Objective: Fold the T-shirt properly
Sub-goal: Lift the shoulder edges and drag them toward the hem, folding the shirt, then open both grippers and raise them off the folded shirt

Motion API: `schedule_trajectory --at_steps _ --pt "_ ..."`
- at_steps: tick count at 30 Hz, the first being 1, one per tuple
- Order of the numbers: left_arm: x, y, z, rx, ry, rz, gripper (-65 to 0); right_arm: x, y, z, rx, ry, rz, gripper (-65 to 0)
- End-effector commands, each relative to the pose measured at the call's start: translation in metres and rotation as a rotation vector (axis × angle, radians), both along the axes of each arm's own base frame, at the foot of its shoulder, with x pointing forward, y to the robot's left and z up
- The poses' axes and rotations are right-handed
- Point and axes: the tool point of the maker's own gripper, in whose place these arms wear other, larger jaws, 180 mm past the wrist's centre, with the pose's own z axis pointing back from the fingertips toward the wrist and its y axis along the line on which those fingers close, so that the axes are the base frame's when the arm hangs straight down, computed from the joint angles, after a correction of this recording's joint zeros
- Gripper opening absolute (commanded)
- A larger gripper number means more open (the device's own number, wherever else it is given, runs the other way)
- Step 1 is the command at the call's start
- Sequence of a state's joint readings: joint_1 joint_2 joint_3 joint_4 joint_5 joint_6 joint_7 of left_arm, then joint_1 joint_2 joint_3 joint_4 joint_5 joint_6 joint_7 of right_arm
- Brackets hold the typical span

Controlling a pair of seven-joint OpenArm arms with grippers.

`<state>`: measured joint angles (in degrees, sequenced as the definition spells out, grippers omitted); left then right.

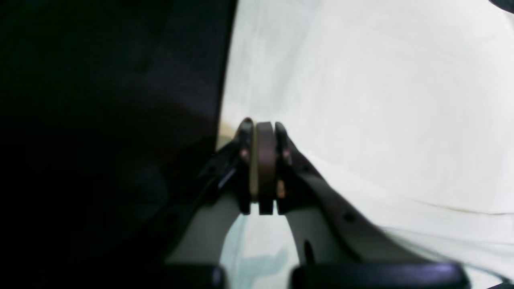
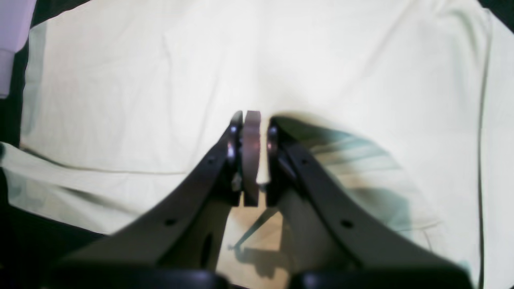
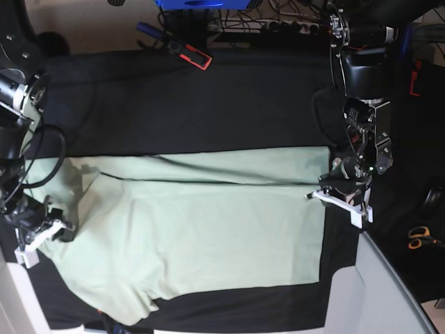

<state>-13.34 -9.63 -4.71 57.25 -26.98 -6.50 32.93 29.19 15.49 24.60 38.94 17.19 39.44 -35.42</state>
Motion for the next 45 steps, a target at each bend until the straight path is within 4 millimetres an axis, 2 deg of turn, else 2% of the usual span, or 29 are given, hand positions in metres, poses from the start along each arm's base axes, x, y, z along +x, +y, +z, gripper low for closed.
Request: schedule_trajectory --at_steps 1,6,21,24,31,33,34,35,37,39,40,42,45 --pt "0.010 0.005 0.010 0.010 -0.039 0.005 -65.0 0.020 -0.011 0.028 -0.004 -0.090 -0.018 -64.9" --pt "0.008 0.006 0.003 0.013 -0.046 0.016 -65.0 0.020 -0.004 0.026 -0.016 -0.085 0.008 -64.9" --pt "0.023 0.008 0.016 0.012 -0.078 0.021 -65.0 0.026 -0.002 0.032 -0.014 -0.100 0.010 -64.9" --pt "0.032 0.006 0.024 0.013 -0.097 0.015 -65.0 0.026 -0.002 0.032 -0.014 -0.100 0.010 -64.9" --pt "0.035 0.006 0.027 0.013 -0.103 0.015 -65.0 0.026 -0.002 0.033 -0.007 -0.103 0.004 -64.4" --pt "0.035 0.009 0.029 0.012 -0.109 0.022 -65.0 0.027 -0.003 0.035 -0.002 -0.114 -0.002 -59.1" --pt "0.036 0.009 0.031 0.013 -0.115 0.022 -63.8 0.029 -0.003 0.037 0.001 -0.130 -0.009 -53.1" --pt "0.038 0.009 0.032 0.011 -0.119 0.024 -60.3 0.032 -0.005 0.040 0.005 -0.150 -0.019 -46.0" --pt "0.044 0.018 0.041 0.023 -0.133 0.029 -47.9 0.033 -0.009 0.044 0.014 -0.175 -0.042 -28.9" --pt "0.044 0.025 0.044 0.035 -0.138 0.035 -37.3 0.031 -0.025 0.047 0.050 -0.195 -0.113 -17.0" --pt "0.044 0.028 0.046 0.043 -0.144 0.035 -34.4 0.028 -0.033 0.046 0.066 -0.198 -0.147 -16.0" --pt "0.045 0.031 0.056 0.059 -0.166 0.029 -33.8 0.018 -0.045 0.040 0.080 -0.194 -0.193 -16.8" --pt "0.029 0.033 0.064 0.088 -0.199 0.018 -33.9 -0.004 -0.059 0.029 0.056 -0.150 -0.214 -17.0"
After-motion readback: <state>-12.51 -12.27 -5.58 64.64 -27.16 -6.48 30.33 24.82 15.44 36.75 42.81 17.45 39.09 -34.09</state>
